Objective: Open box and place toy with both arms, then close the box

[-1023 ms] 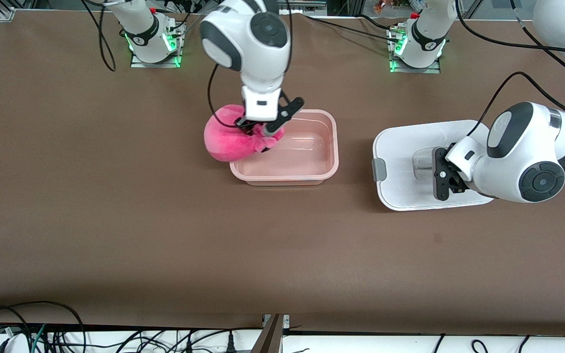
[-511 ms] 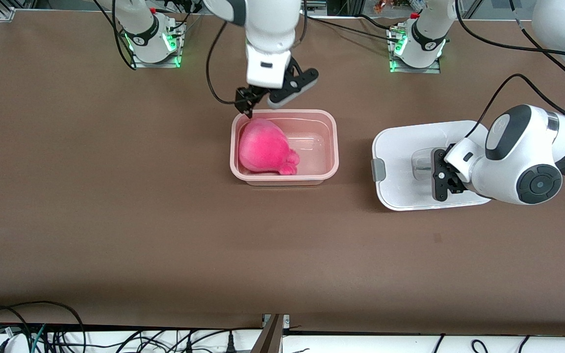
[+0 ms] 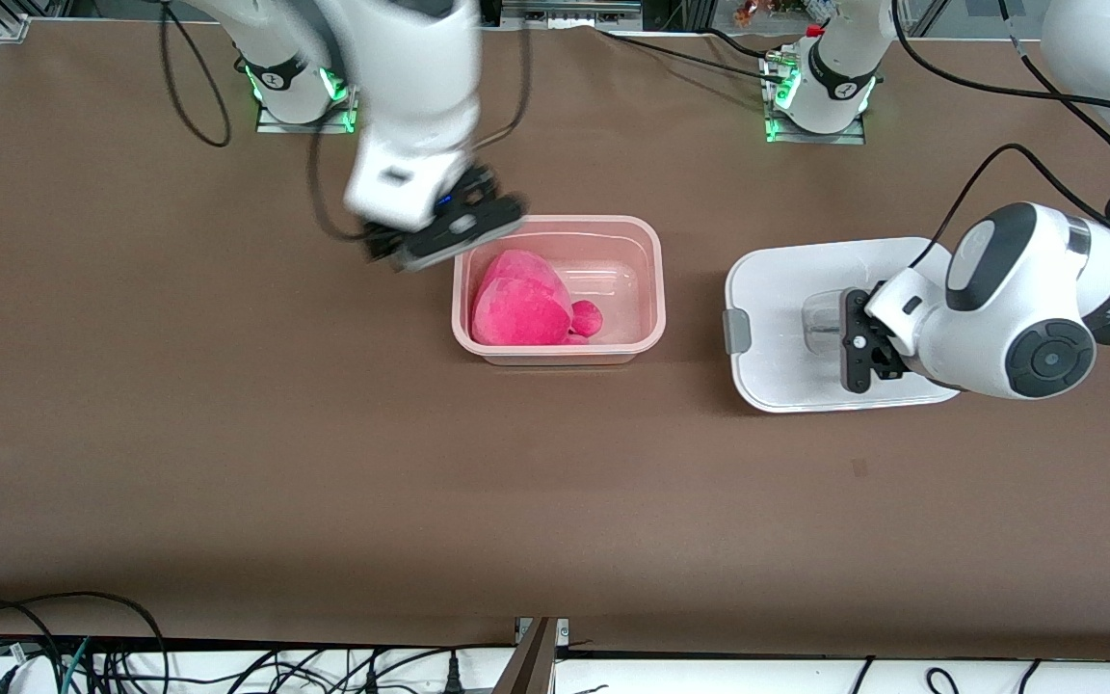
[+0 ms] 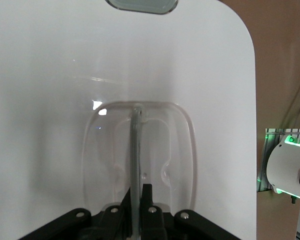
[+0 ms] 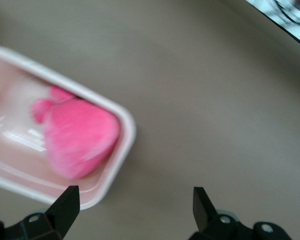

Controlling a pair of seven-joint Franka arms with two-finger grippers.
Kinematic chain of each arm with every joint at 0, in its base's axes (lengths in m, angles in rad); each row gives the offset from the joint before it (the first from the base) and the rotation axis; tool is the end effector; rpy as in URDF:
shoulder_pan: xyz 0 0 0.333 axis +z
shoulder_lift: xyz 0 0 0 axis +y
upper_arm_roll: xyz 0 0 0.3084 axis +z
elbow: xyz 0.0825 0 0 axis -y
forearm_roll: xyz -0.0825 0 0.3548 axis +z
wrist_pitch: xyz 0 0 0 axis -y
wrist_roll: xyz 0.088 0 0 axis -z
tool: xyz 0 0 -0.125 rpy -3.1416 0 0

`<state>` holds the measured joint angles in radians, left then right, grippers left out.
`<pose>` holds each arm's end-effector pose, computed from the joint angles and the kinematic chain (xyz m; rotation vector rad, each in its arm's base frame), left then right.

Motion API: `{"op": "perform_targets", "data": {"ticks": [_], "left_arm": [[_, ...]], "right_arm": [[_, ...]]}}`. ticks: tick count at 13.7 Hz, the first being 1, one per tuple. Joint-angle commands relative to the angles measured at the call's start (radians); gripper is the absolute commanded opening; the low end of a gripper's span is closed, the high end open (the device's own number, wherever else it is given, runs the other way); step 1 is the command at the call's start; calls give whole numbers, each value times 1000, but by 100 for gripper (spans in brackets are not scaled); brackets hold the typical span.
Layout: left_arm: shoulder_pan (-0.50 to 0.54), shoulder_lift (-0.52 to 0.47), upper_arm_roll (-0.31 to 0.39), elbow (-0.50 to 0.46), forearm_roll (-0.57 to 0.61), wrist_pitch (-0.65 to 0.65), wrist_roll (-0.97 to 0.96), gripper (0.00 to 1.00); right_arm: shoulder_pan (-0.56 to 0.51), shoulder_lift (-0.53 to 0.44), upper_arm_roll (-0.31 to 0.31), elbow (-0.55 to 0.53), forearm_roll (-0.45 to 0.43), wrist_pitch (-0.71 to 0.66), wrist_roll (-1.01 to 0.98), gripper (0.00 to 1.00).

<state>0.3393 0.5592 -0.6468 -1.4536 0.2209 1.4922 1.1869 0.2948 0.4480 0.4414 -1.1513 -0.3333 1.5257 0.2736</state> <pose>0.5970 -0.0957 0.3704 2.0534 -1.9440 -0.4585 0.5396 0.3462 0.5364 2.9291 0.6213 0.0555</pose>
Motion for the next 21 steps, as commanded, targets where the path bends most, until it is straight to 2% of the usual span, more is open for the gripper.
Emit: {"op": "perform_targets", "data": {"ticks": [1, 4, 8, 12, 13, 15, 18, 21], "left_arm": [[-45, -24, -74, 13, 12, -7, -24, 1], [-178, -21, -86, 21, -20, 0, -176, 1], [-396, 7, -79, 39, -25, 104, -415, 3], [-456, 24, -80, 32, -21, 294, -464, 3], [-474, 31, -80, 25, -23, 342, -469, 3], [-494, 69, -79, 28, -18, 384, -477, 3], [-517, 100, -74, 25, -6, 392, -481, 3], [-525, 119, -71, 24, 2, 395, -481, 3]], "right_arm": [[-181, -9, 13, 9, 63, -16, 3, 100], [-345, -2, 14, 9, 120, 7, 2, 100], [-466, 5, 16, 5, 125, 13, 1, 100], [-531, -5, 8, -8, 129, -1, -14, 100], [-528, -24, -21, -27, 129, -18, -39, 100], [-497, -78, -122, -66, 175, -30, -115, 100], [-392, -136, -340, -116, 287, -33, -145, 100], [-329, -163, -482, -154, 307, -45, -264, 100]]}}
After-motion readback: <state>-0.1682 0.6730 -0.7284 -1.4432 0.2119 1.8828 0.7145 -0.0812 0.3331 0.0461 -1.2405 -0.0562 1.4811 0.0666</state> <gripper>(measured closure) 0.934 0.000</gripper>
